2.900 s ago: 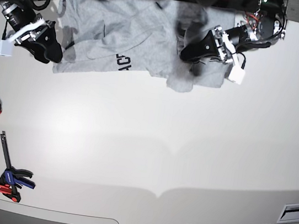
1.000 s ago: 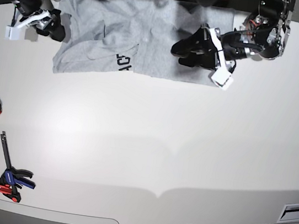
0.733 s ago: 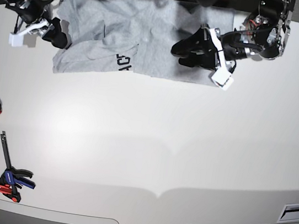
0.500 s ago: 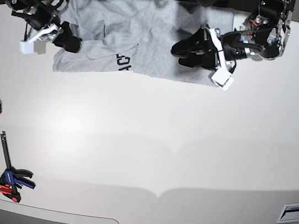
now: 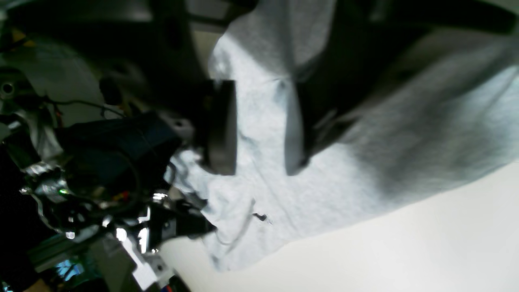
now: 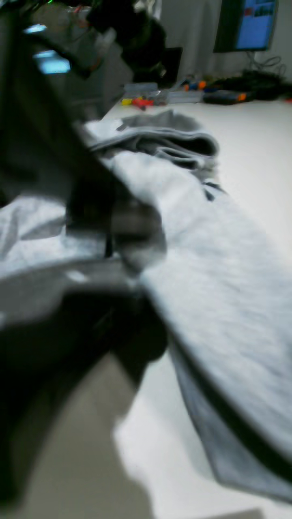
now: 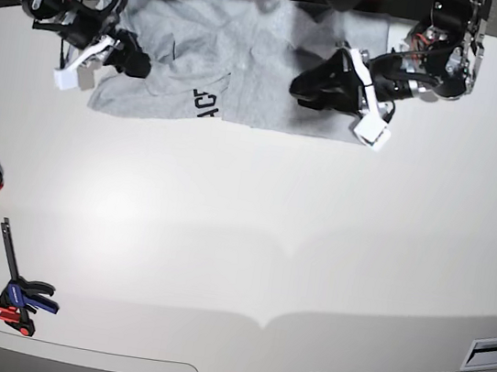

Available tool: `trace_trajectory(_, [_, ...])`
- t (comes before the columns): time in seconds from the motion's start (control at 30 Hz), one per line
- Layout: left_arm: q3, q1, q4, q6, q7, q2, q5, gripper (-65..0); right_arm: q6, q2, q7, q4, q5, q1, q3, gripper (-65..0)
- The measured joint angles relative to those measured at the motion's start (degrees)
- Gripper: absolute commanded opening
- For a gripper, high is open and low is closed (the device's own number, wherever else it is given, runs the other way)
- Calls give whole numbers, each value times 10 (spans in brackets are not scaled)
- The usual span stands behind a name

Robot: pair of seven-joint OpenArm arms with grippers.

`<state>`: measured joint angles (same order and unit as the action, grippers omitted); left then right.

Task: Fold the T-shirt properly
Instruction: 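Press the folded end flat with the left gripper, right gripper regrasping, then grasp the folded shirt with both grippers and lift it up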

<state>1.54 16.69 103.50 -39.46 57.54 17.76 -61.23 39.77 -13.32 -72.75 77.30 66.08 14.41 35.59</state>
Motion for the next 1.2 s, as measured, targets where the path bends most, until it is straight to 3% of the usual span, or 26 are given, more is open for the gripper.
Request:
trace_trajectory(0.13, [79,1,0,0,10,0,-2,-650,-1,2,-5,-1,0,-18,31,-650])
trace_trajectory(0.3, [179,23,0,0,28,2,5,-650,-1,1,-18,-1,0,-71,85,-650])
trace_trajectory(0.4, [201,55,0,0,30,14,67,-650,-1,0,-38,0,3,-94,92,-650])
trace_trajectory(0.53, [203,100,-17,0,24,27,117,-650,-1,2,-64,1,53,-101,76,-650])
trace_trajectory(0.73, [203,130,-97,0,-23,23,118,-650,-1,8,-79,38,73,-98,-13,-650])
trace_trajectory(0.9, [203,127,-132,-2,-36,24,87,-650,-1,59,-82,113,64,-97,-92,-650])
trace_trajectory(1.2, [203,127,-135,-2,-36,24,85,-650,-1,173,-79,185,-29,-86,-249,-650])
